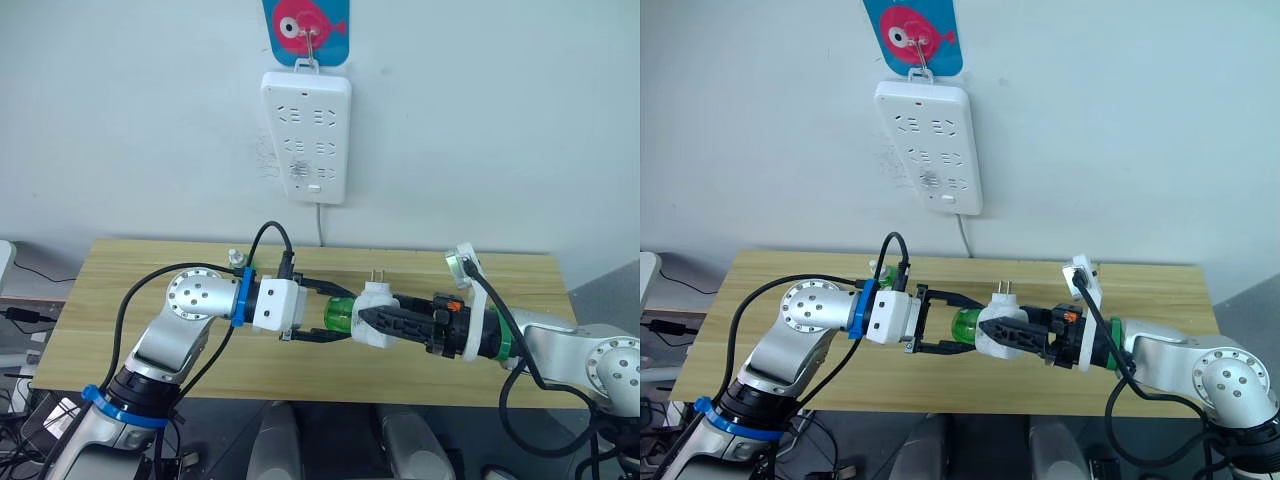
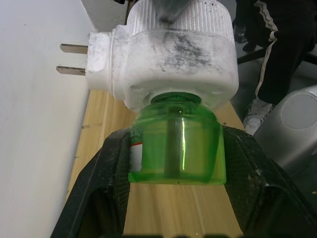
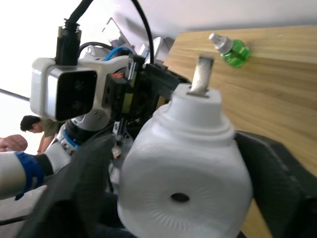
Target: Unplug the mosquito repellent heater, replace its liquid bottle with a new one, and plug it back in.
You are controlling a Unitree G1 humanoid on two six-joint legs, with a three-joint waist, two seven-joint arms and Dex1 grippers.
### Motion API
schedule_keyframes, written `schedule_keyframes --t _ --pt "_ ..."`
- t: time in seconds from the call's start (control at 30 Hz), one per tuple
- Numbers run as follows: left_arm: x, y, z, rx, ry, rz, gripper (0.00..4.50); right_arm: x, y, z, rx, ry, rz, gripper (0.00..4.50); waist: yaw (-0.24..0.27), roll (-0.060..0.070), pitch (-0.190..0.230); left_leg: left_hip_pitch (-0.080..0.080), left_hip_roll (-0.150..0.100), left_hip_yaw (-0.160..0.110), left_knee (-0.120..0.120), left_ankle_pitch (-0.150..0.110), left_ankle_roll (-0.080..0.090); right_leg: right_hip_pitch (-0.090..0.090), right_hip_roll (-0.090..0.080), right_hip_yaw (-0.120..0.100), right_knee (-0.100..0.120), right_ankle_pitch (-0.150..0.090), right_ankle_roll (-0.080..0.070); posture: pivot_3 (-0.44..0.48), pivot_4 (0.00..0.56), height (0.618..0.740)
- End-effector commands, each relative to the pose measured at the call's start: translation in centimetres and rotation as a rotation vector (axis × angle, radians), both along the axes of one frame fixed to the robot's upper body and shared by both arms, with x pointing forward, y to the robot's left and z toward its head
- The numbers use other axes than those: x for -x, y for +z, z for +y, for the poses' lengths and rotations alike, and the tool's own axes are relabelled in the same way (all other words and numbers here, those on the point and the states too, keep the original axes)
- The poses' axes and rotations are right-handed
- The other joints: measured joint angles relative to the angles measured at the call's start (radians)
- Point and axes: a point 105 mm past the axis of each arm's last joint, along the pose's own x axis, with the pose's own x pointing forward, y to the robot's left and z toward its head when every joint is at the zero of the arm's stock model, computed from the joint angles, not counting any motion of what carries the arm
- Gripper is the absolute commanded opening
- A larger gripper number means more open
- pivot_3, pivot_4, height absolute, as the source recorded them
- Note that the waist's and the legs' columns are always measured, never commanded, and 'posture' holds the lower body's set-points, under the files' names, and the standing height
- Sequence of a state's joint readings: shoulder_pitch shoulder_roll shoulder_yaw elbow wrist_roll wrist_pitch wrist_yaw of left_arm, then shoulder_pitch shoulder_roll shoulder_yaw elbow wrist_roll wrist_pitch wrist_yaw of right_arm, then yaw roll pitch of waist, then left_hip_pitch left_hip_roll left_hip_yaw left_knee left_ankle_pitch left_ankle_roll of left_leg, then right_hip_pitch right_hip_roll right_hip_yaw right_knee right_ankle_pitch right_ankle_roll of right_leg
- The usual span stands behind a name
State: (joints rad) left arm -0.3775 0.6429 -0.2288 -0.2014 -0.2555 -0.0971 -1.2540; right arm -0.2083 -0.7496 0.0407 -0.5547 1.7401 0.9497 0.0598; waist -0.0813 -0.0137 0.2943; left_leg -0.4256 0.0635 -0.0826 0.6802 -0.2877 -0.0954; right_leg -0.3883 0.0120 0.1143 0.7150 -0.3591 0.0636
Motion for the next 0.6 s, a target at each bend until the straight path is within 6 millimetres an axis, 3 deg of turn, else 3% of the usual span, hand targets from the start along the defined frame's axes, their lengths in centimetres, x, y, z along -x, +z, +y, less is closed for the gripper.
schedule_keyframes --t 0.03,0.17,0.5,0.6 --pt "0.1 0.8 0.1 0.006 -0.004 -0.043 2.26 1.2 0.1 -0.1 0.016 0.042 -0.011 4.5 0.0 0.0 0.0 0.0 0.0 0.0 0.0 0.0 0.0 0.0 0.0 0.0 0.0 0.0 0.0 -0.084 0.298 0.697" --pt "0.1 0.8 0.1 0.0 -0.006 -0.045 2.26 1.8 0.1 -0.1 0.006 0.059 0.007 4.5 0.0 0.0 0.0 0.0 0.0 0.0 0.0 0.0 0.0 0.0 0.0 0.0 0.0 0.0 0.0 -0.083 0.302 0.697" --pt "0.5 0.9 -0.4 0.002 -0.034 -0.045 2.26 1.1 0.2 0.8 -0.03 0.037 0.002 4.5 0.0 -0.001 0.001 0.0 0.0 0.0 0.0 0.0 0.0 0.0 0.0 0.0 0.0 0.0 0.0 -0.083 0.299 0.697" --pt "0.6 0.9 -0.6 0.009 -0.045 -0.037 2.26 1.1 0.2 1.0 -0.037 0.046 0.005 3.56 0.0 -0.001 0.001 0.0 0.0 0.0 0.0 0.0 0.0 0.0 0.0 0.0 0.001 0.0 0.0 -0.083 0.299 0.697"
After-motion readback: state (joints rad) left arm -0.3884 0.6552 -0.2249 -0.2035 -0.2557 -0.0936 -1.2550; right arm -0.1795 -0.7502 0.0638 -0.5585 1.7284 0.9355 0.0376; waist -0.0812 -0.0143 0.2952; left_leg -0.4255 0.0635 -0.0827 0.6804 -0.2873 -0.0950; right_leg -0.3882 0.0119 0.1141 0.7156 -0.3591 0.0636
